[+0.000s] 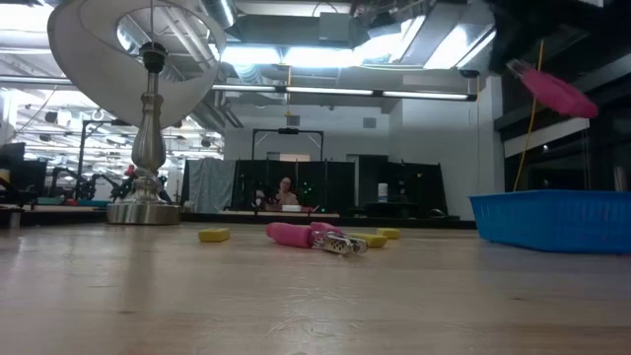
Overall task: Pick & Place School Supplies
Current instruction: Put the left pink hole puncher into the red bin
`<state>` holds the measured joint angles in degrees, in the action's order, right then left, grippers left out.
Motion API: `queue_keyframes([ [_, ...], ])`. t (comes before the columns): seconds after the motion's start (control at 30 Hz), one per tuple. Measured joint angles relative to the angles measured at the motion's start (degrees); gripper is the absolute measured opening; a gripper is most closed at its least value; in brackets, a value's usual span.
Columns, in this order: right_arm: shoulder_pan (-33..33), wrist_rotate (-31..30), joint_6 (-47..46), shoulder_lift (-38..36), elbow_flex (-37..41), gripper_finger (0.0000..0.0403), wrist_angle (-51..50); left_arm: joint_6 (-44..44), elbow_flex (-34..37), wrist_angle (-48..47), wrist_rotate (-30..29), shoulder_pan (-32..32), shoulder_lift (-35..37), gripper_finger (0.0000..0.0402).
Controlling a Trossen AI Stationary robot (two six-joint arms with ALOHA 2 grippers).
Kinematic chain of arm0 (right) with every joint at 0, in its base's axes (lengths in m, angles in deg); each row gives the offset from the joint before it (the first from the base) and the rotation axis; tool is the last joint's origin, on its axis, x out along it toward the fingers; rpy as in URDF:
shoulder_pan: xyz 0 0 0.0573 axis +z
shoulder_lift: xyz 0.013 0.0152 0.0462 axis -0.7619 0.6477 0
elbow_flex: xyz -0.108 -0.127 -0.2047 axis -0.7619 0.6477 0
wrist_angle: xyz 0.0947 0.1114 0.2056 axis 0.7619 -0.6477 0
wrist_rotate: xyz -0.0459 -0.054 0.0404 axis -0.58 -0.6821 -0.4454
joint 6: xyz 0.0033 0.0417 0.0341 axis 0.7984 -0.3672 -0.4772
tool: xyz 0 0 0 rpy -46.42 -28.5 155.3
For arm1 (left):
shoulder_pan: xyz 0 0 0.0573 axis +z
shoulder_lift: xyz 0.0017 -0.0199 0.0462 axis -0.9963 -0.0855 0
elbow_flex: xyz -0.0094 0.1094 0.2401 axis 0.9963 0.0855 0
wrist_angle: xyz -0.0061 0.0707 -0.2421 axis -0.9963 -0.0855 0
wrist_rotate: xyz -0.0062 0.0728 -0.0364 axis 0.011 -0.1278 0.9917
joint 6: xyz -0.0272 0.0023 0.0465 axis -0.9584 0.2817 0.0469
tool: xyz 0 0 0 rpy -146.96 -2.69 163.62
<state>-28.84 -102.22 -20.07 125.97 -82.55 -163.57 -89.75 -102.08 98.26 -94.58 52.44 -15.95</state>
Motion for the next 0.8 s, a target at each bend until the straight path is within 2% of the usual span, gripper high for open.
queue_keyframes([
  [0.1, -2.2, 0.3, -0.4, -2.5, 2.8, 0.0045, -1.6, 0.0, 0.0, 0.1, 0.0, 0.6, 0.0, 0.0191],
  [0.3, -6.9, 3.3, -4.4, -11.8, 14.3, 0.0045, -2.0, 0.0, 0.0, 1.8, 0.0, 1.7, 0.1, 0.0189],
  [0.5, -10.4, 3.0, -7.5, -20.8, 21.8, 0.0045, -1.0, 0.5, 0.0, 2.4, -0.5, 2.2, 0.1, 0.0182],
  [0.67, -16.6, 2.6, -6.4, -24.1, 25.9, 0.0045, 0.3, 0.2, 0.0, 2.5, 0.0, 3.7, 0.1, 0.018],
  [0.8, -21.8, 0.5, -2.0, -24.8, 28.0, 0.0045, 5.9, 0.0, 0.0, 2.8, 0.1, 4.7, 0.1, 0.018],
])
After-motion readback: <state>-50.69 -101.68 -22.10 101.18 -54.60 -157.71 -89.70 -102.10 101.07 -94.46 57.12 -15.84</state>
